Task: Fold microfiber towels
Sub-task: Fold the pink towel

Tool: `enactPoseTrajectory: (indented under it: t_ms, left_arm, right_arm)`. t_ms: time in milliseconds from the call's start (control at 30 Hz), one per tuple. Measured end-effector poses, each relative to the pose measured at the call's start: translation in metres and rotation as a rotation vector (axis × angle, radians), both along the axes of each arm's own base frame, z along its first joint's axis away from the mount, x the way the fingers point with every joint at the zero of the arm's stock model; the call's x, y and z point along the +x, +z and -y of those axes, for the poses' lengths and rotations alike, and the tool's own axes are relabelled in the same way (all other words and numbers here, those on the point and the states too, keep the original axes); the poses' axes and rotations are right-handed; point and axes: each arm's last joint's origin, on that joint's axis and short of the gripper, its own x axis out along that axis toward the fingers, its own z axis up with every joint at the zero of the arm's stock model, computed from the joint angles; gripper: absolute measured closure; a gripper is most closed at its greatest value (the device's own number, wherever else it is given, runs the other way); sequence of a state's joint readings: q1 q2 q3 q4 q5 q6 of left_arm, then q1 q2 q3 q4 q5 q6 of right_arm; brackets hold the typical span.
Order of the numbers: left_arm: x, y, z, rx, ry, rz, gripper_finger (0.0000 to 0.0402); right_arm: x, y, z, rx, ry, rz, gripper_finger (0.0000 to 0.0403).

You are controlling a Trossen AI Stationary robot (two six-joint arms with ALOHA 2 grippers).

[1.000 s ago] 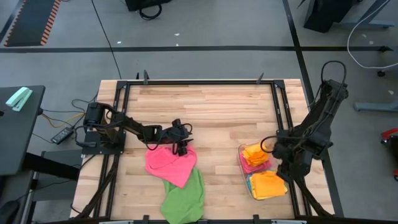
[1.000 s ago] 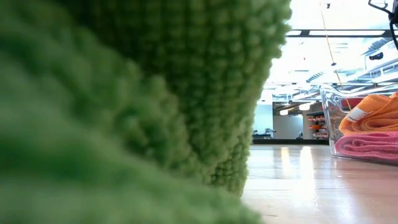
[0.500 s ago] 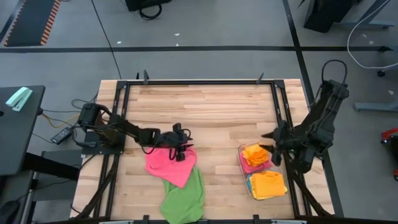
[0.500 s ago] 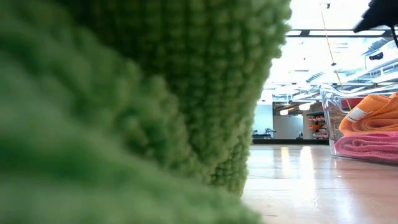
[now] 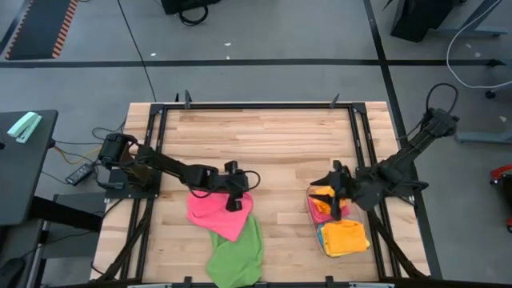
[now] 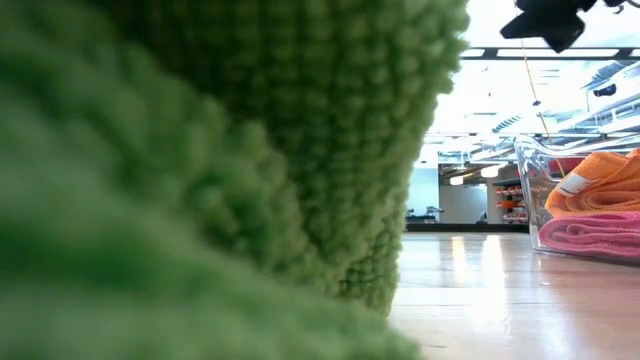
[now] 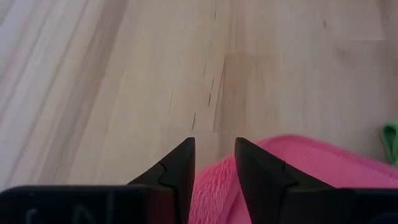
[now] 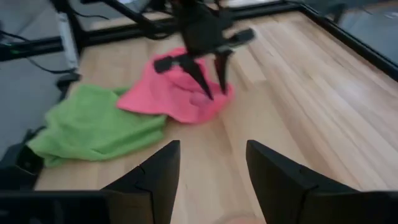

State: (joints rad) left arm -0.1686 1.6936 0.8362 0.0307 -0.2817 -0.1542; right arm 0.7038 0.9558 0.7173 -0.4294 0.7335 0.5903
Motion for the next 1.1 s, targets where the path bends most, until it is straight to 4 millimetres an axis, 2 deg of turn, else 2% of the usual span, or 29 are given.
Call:
enactPoseTrajectory:
  t_ms: [133,400,567,700,833,1100]
  left_arm:
    - [0.005,0.013,0.004,-0.008,0.018,-0.088,0.0272]
    - [0.002,0.037,0.010,-0.012,0.070,-0.287,0.0243]
    - [-0.001,0.043,0.016,-0.014,0.081,-0.340,0.0237]
    - [-0.003,0.043,0.018,0.002,0.059,-0.366,0.0237]
    - [-0.004,0.042,0.018,0.052,-0.010,-0.389,0.0237]
    - [-0.007,0.039,0.018,0.282,-0.317,-0.476,0.0239]
  right_arm:
    - [0.012,-0.008,0.006,-0.020,0.036,0.055,0.0218]
    - [0.035,-0.020,0.020,-0.117,-0.012,0.146,0.0221]
    - [0.054,-0.037,0.027,-0.135,-0.042,0.082,0.0221]
    - [0.074,-0.054,0.032,-0.066,0.085,0.025,0.0221]
    - [0.094,-0.059,0.034,-0.077,0.149,0.023,0.0221]
    - [0.120,-0.076,0.040,-0.180,0.156,0.006,0.0221]
